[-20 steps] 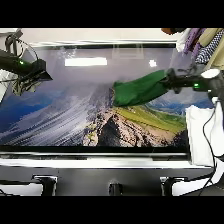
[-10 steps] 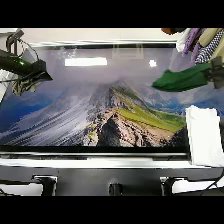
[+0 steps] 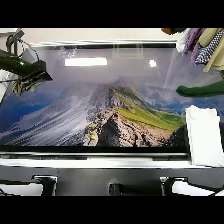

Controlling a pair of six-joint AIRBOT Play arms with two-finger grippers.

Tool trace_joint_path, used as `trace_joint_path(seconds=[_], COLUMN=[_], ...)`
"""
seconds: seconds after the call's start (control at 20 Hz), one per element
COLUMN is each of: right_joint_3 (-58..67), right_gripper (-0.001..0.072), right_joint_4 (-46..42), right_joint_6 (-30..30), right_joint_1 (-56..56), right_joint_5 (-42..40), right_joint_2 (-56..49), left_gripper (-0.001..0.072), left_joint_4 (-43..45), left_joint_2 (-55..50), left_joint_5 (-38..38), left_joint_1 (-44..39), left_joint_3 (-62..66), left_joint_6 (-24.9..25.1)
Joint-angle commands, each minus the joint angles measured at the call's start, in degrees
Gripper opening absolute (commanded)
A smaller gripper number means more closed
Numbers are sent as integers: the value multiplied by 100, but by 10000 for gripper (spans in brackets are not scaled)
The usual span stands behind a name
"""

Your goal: Fold the clothes and pants, and hang the long-sleeved shirts on hangers.

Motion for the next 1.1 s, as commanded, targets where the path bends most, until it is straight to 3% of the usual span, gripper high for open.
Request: trace_joint_path(seconds=[0.0,0.25,0.45,0.6,0.7,1.05], right_joint_3=[4,4,2,-197,-841,-3733], right_gripper=[27,28,28,28,28,29], right_joint_4=[-750,-1091,-1360,-1781,-2035,-2649], right_joint_6=[291,140,-424,-1198,-1434,-1344], right_joint_1=[-4,-4,-4,-4,-4,-4], right_joint_5=[831,1803,2400,2826,2820,1818], right_joint_2=[295,503,664,732,944,1954], left_gripper=[19,18,19,19,19,19], left_joint_4=[-15,-17,-17,-17,-17,-17], left_joint_2=[-2,-2,-2,-2,-2,-2], left_joint_5=[4,0,0,0,-33,-146], left_joint_1=[4,4,4,4,4,4], left_joint_3=[-2,-2,-2,-2,-2,-2], left_joint_6=[2,2,4,4,4,4])
